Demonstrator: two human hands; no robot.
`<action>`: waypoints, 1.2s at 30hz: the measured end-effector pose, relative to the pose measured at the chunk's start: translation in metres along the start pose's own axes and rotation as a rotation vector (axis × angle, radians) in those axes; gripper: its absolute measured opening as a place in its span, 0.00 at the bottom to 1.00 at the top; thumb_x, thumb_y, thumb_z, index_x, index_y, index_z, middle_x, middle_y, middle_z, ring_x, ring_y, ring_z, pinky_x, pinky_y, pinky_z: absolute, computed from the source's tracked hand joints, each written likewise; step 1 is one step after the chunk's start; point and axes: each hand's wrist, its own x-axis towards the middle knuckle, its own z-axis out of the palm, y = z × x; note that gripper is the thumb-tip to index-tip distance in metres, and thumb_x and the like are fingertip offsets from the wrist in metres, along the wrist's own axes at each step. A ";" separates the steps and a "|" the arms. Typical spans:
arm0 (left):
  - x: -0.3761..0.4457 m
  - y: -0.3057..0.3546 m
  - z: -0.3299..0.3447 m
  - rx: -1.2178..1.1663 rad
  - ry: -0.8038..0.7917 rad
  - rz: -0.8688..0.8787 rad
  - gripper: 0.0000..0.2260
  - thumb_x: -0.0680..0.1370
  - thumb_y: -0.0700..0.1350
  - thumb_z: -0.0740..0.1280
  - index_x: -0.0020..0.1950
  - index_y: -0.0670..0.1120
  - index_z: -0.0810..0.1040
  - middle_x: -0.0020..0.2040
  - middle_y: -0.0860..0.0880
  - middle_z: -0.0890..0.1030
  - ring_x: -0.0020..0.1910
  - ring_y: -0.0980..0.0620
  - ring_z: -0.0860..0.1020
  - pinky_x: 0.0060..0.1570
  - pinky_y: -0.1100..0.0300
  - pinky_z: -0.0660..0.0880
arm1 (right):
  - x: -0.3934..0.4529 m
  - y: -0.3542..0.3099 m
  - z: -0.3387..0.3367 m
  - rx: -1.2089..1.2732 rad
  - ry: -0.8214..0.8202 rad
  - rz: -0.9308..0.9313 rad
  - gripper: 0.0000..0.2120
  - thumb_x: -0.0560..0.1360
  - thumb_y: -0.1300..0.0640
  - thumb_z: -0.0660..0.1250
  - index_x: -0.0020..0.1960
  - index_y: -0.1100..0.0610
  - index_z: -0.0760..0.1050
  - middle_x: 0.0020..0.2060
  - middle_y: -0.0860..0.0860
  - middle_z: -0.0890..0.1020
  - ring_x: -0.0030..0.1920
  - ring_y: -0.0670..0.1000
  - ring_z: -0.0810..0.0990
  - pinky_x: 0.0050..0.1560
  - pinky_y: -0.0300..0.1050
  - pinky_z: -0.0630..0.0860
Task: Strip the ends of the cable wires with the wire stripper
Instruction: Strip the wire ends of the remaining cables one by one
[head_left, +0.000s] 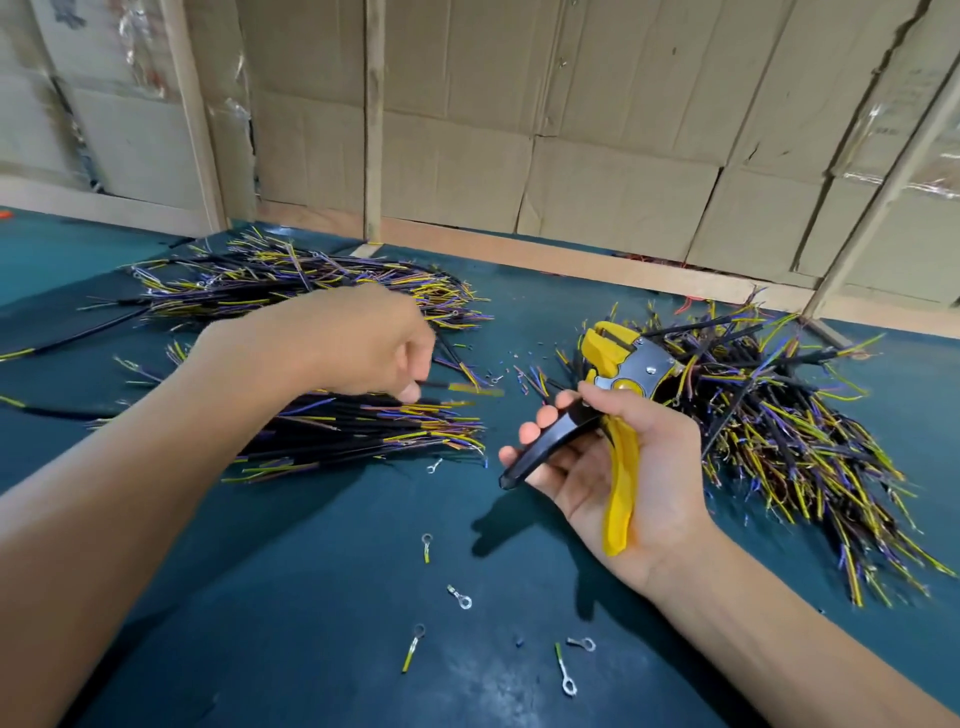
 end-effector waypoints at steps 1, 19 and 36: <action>-0.002 -0.001 0.000 -0.056 0.083 0.026 0.07 0.74 0.51 0.75 0.41 0.58 0.78 0.42 0.61 0.82 0.42 0.62 0.78 0.46 0.59 0.75 | -0.001 -0.001 0.000 -0.006 -0.002 0.001 0.07 0.69 0.56 0.70 0.38 0.61 0.80 0.36 0.59 0.78 0.36 0.60 0.81 0.43 0.57 0.82; 0.002 0.048 0.032 -1.932 0.198 0.219 0.08 0.77 0.41 0.66 0.54 0.39 0.77 0.39 0.46 0.79 0.39 0.49 0.83 0.40 0.52 0.82 | -0.006 -0.013 0.003 -0.358 -0.051 -0.090 0.09 0.69 0.63 0.71 0.49 0.64 0.78 0.43 0.62 0.83 0.36 0.60 0.82 0.41 0.56 0.82; -0.005 0.059 0.048 -1.371 0.135 0.404 0.13 0.77 0.30 0.64 0.59 0.41 0.78 0.46 0.41 0.81 0.36 0.42 0.81 0.27 0.59 0.68 | -0.001 -0.028 -0.007 -0.445 0.127 -0.368 0.05 0.72 0.61 0.73 0.47 0.61 0.81 0.41 0.60 0.84 0.35 0.61 0.82 0.42 0.62 0.83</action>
